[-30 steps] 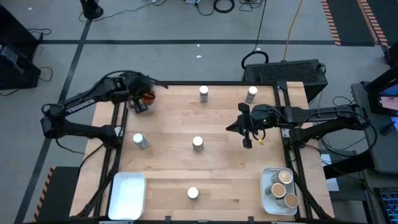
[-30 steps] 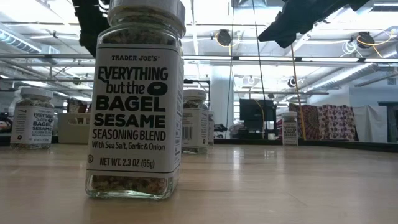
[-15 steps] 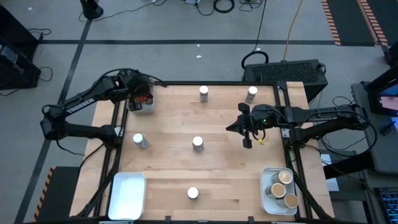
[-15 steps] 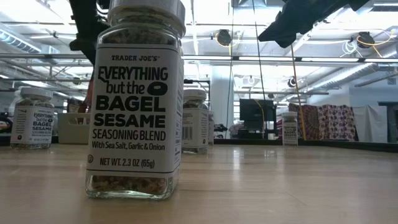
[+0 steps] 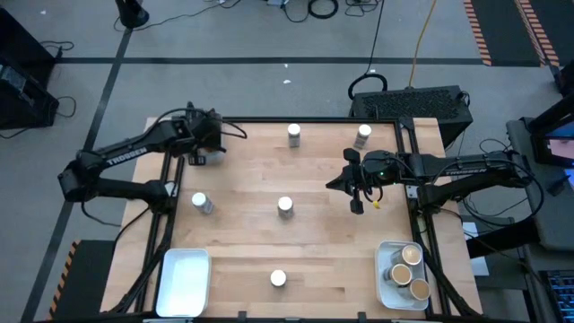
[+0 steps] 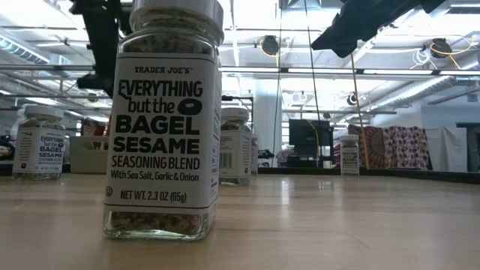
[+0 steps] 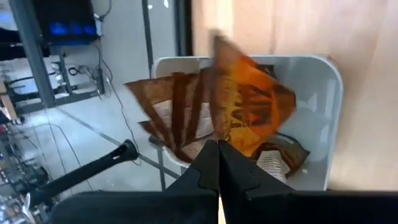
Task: Sort spices by type
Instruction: Put the brown seasoning bag into the top left white bin
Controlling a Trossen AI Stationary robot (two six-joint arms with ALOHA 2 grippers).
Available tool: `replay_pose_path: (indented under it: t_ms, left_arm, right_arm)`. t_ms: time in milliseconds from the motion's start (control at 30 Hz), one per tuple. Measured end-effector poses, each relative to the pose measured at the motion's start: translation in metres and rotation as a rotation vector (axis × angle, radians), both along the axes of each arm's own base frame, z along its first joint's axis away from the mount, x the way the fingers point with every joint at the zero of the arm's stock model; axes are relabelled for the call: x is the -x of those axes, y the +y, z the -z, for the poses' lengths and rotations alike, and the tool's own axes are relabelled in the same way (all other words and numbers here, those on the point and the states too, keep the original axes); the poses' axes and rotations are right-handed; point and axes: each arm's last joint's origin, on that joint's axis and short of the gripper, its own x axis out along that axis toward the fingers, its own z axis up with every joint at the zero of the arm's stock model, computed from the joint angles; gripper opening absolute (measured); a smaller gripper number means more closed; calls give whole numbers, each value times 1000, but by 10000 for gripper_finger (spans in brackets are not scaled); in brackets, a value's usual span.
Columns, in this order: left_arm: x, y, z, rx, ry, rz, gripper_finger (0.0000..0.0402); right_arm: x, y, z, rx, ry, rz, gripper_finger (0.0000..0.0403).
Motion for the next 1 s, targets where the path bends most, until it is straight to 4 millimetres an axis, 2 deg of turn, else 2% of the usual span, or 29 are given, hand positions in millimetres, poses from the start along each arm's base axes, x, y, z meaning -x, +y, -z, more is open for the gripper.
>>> replay_pose_path:
  t_ms: [367,633,767,1000]
  left_arm:
    - [7,-5,37,46,155,81,0]
    - [6,-3,39,26,137,74,3]
    - [5,-3,39,20,128,73,34]
    - [5,-2,37,8,130,68,127]
  right_arm:
    - [0,0,0,4,0,-2,0]
    - [0,0,0,4,0,-2,0]
    - [0,0,0,4,0,-3,0]
    - [0,0,0,7,0,-4,0]
